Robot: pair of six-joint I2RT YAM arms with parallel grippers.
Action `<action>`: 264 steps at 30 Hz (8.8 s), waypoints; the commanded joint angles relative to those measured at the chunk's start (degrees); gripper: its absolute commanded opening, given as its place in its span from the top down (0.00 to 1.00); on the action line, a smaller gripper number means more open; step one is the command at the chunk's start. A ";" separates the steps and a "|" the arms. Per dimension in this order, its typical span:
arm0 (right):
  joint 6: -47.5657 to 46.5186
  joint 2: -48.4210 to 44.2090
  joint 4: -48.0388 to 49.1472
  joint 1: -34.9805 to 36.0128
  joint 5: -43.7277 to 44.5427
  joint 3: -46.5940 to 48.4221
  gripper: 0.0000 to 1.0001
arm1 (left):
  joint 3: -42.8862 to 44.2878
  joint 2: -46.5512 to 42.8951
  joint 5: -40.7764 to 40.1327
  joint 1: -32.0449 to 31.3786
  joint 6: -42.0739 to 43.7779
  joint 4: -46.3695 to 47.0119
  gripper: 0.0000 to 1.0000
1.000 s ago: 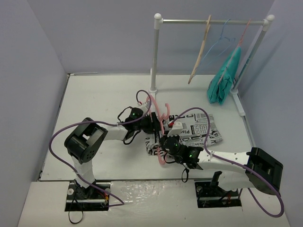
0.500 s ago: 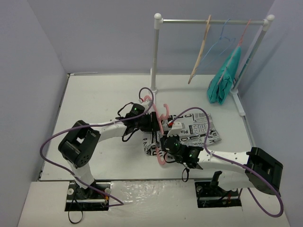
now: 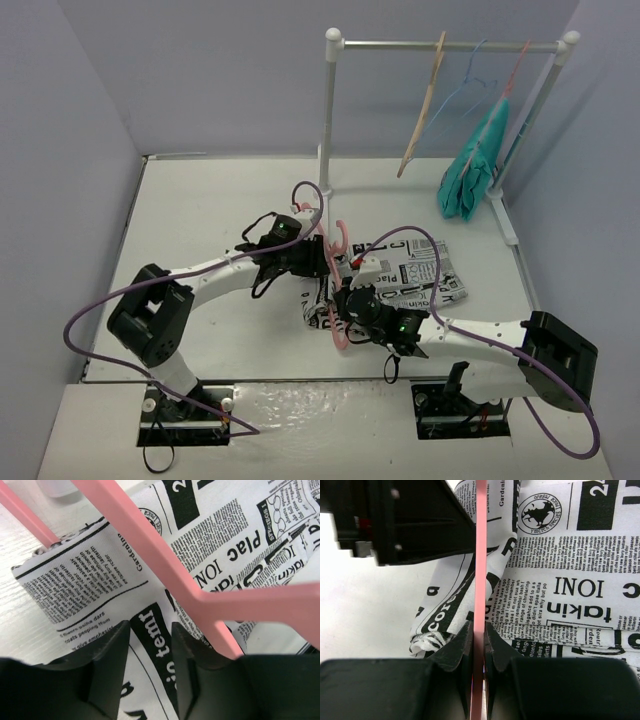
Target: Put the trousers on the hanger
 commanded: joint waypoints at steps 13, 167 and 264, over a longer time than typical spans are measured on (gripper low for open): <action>-1.50 0.34 -1.03 0.62 -2.03 3.08 1.00 | -5.86 -8.92 4.86 -2.70 3.17 0.76 0.74; -0.80 19.42 -13.46 -27.42 -47.59 23.04 0.43 | -3.75 -3.74 40.72 9.83 45.67 15.56 0.95; -9.23 8.89 -37.09 -25.71 -52.57 67.15 1.00 | -5.20 -21.10 57.56 21.78 42.76 14.08 0.96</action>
